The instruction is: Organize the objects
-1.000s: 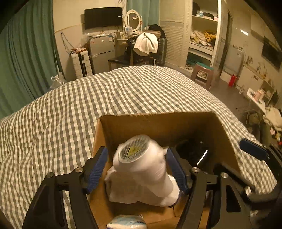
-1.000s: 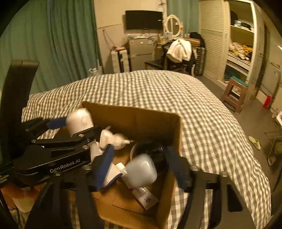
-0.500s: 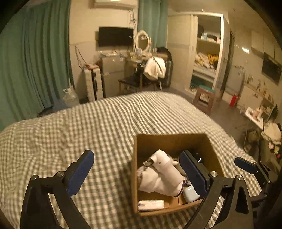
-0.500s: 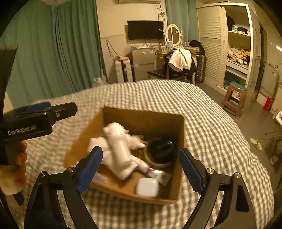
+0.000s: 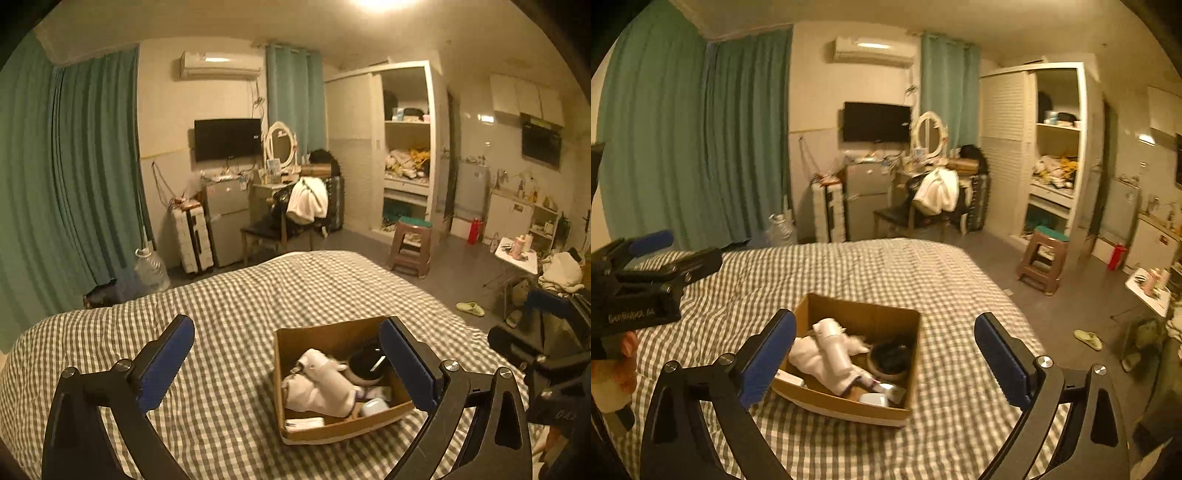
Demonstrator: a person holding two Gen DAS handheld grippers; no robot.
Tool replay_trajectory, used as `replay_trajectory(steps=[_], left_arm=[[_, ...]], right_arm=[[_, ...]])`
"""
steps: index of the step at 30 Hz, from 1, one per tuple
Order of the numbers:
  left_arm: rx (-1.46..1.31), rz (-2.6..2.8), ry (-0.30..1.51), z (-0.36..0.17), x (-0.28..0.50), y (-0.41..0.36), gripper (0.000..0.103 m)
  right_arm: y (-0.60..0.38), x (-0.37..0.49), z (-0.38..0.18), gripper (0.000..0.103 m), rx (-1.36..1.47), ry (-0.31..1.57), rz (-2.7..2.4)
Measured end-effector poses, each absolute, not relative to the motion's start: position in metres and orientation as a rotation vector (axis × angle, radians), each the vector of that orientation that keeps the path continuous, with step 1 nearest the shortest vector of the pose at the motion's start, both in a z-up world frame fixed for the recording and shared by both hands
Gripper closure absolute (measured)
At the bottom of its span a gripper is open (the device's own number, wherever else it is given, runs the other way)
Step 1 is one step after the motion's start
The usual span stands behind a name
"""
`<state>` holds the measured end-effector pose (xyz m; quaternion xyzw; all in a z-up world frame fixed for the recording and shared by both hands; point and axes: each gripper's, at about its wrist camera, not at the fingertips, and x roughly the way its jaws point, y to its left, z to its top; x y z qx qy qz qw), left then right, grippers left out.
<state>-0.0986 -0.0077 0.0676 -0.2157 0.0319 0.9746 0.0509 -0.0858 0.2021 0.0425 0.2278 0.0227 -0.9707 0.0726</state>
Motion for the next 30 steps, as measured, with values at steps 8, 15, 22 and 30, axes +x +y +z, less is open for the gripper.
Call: replay_trajectory(steps=[8,15,22,30], left_arm=[[-0.585,3.000,0.091,0.049,-0.063,0.017,0.000],[-0.646,3.055,0.048,0.022,-0.051,0.008,0.000],[-0.703,3.030,0.096,-0.001,-0.041,0.011,0.000],[-0.848,3.019,0.045,-0.030,-0.051,-0.002,0.000]], right_arm=[[0.218,-0.053,0.038,0.003,0.613,0.019,-2.935],[0.226,-0.048,0.008,0.003,0.657,0.091,-2.962],[0.243,-0.055,-0.016,0.002,0.717,0.032,-2.974],[0.234,-0.058,-0.026,0.002,0.661,0.067,-2.938]])
